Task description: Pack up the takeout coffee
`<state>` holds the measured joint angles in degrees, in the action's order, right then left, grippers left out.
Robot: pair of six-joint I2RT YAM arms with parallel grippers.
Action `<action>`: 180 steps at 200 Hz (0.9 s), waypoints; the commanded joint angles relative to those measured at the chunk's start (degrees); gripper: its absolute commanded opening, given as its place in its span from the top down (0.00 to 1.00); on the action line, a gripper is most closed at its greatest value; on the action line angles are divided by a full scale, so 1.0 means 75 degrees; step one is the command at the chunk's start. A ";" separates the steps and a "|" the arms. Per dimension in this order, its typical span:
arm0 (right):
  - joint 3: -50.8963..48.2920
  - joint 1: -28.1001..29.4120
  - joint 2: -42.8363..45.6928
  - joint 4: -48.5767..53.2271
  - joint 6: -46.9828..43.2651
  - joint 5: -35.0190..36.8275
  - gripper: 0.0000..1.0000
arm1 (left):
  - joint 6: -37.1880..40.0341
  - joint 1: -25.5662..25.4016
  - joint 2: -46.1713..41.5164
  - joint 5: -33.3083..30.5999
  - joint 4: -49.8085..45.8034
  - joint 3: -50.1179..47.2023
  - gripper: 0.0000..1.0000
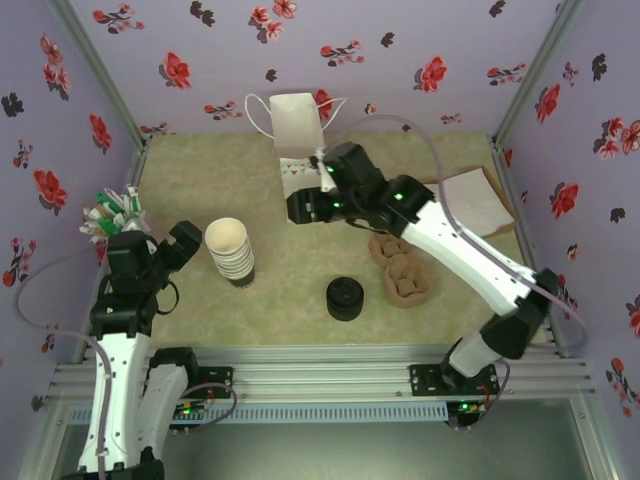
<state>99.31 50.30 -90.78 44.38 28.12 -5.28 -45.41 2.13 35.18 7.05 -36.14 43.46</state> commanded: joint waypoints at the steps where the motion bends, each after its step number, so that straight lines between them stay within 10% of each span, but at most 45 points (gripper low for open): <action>1: 0.1235 0.0359 -0.0869 0.1064 -0.0395 0.0216 0.31 | -0.0498 0.0254 -0.0212 0.0957 -0.0155 -0.0285 0.05; 78: 0.5009 0.1012 -0.3735 0.2660 -0.0600 -0.0012 0.51 | -0.0453 0.0694 -0.0845 0.2076 -0.0683 -0.0748 0.40; 180: 0.6021 0.1146 -0.4832 0.2766 -0.0408 -0.0163 0.66 | 0.0057 0.0689 -0.0824 0.2167 -0.1007 -0.0520 0.45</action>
<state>142.30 58.41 -125.80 63.81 24.53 -5.80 -47.20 6.76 29.23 21.74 -42.54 37.78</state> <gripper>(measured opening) 0.342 0.545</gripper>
